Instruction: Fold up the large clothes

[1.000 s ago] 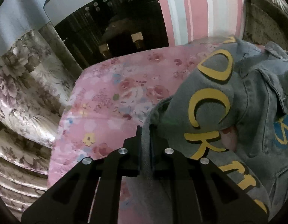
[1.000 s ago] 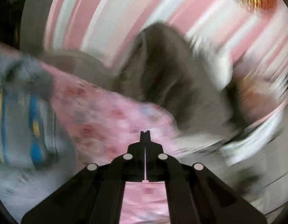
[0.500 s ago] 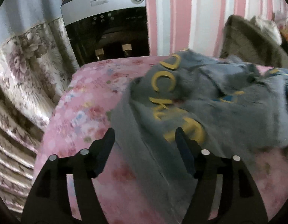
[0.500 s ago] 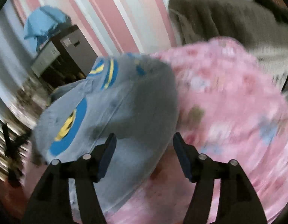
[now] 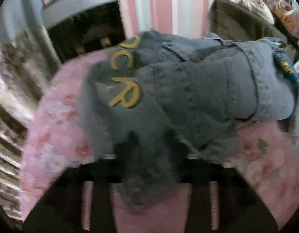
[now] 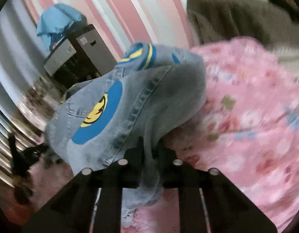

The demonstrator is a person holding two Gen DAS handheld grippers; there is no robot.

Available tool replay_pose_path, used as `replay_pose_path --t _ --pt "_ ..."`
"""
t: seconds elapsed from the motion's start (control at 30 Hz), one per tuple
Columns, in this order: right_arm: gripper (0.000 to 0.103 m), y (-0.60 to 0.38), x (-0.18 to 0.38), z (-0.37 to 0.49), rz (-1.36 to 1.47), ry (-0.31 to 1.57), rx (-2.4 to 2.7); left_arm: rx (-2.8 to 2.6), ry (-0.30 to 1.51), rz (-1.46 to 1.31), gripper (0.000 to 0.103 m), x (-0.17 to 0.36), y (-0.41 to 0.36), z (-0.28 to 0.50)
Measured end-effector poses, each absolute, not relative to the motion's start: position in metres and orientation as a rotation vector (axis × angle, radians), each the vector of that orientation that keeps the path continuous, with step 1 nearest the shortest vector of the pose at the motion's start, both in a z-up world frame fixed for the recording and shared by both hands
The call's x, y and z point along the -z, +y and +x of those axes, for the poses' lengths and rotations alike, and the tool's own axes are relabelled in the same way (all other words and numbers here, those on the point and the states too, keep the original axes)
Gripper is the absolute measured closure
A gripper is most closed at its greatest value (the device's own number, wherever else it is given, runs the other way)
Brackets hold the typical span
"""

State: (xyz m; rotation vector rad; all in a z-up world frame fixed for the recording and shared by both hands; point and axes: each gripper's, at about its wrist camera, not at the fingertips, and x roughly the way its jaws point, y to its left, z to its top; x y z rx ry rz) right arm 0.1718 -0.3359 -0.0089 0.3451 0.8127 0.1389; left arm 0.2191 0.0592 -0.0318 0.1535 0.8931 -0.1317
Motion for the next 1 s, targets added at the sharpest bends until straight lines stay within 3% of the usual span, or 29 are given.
replay_pose_path --t 0.03,0.27,0.3,0.33,0.37,0.43,0.5,0.53,0.7,1.0 --pt "0.096 -0.333 -0.003 0.168 0.276 0.79 -0.095 0.102 0.884 0.174 0.1 0.029 0.059 0.218" --pt "0.095 -0.374 -0.034 0.18 -0.206 0.801 0.391 -0.162 0.868 0.267 0.101 0.02 0.113 0.225" --pt "0.093 -0.389 -0.031 0.184 -0.204 0.829 0.417 -0.199 0.877 0.255 0.1 0.022 0.13 0.229" --pt "0.083 -0.403 -0.028 0.188 -0.18 0.85 0.418 -0.209 0.883 0.241 0.1 0.023 0.135 0.23" --pt "0.074 -0.408 -0.026 0.19 -0.179 0.865 0.425 -0.211 0.888 0.22 0.096 0.023 0.143 0.231" --pt "0.039 -0.408 -0.029 0.184 -0.166 0.853 0.422 -0.213 0.867 0.184 0.078 0.018 0.15 0.222" --pt "0.031 -0.397 -0.041 0.165 -0.067 0.775 0.337 -0.209 0.828 0.179 0.028 0.01 0.144 0.209" --pt "0.031 -0.393 -0.043 0.156 -0.032 0.757 0.299 -0.2 0.804 0.179 0.022 0.006 0.138 0.202" --pt "0.031 -0.351 -0.035 0.123 0.117 0.699 0.011 -0.035 0.755 0.16 0.011 -0.005 0.093 0.179" --pt "0.031 -0.279 0.014 0.133 0.121 0.769 -0.244 0.136 0.818 0.2 0.01 0.041 0.03 0.216"
